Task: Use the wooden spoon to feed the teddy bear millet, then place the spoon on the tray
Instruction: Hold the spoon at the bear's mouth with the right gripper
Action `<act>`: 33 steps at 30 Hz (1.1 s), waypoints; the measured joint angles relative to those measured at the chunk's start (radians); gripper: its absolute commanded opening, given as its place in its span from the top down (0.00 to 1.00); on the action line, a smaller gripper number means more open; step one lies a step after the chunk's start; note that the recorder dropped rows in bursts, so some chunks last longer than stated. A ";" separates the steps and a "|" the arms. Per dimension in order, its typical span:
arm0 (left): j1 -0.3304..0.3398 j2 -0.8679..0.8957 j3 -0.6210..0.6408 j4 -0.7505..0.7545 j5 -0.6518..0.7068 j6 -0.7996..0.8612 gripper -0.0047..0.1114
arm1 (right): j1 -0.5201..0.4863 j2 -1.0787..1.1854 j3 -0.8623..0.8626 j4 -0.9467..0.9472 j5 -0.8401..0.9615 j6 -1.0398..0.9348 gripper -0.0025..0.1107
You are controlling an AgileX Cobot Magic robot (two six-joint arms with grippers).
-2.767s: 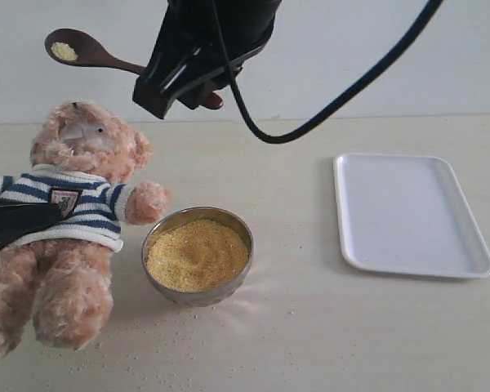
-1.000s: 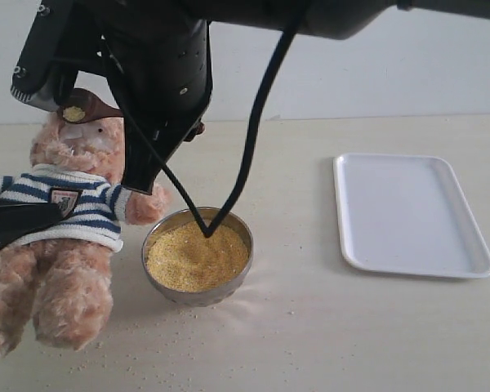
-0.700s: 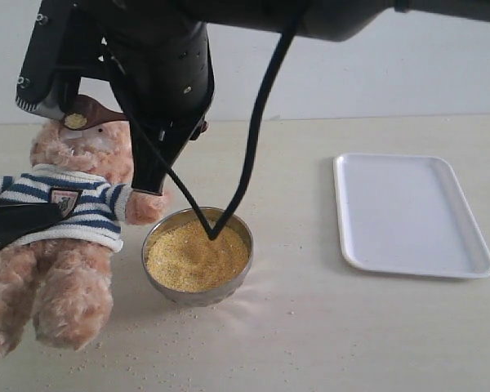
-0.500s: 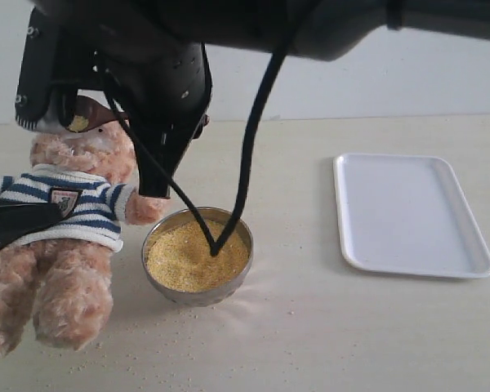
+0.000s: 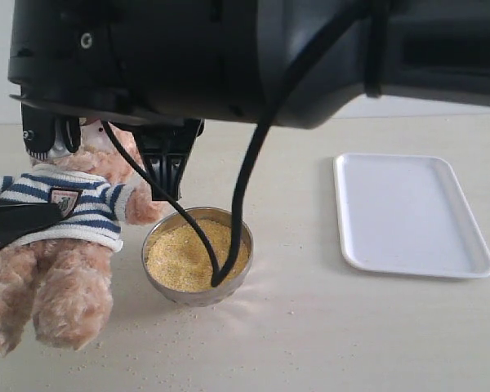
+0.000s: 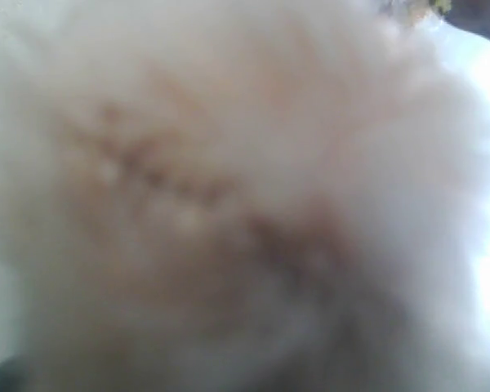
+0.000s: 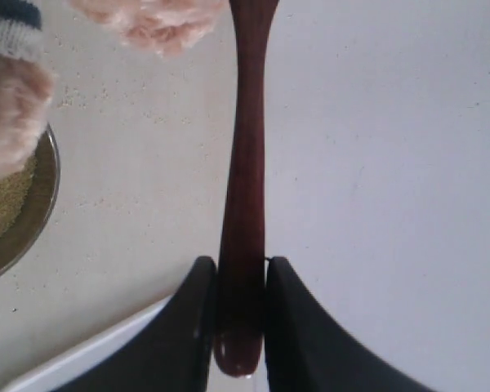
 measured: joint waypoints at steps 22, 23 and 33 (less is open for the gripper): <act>0.000 0.000 0.000 0.000 0.000 0.000 0.92 | 0.033 0.039 0.001 -0.088 0.101 0.075 0.98; 0.000 0.000 0.000 0.000 0.000 0.000 0.92 | 0.033 0.039 0.001 -0.088 0.118 0.078 0.98; 0.000 0.000 0.000 0.000 0.000 0.000 0.92 | 0.027 0.012 0.002 -0.040 0.094 0.227 0.98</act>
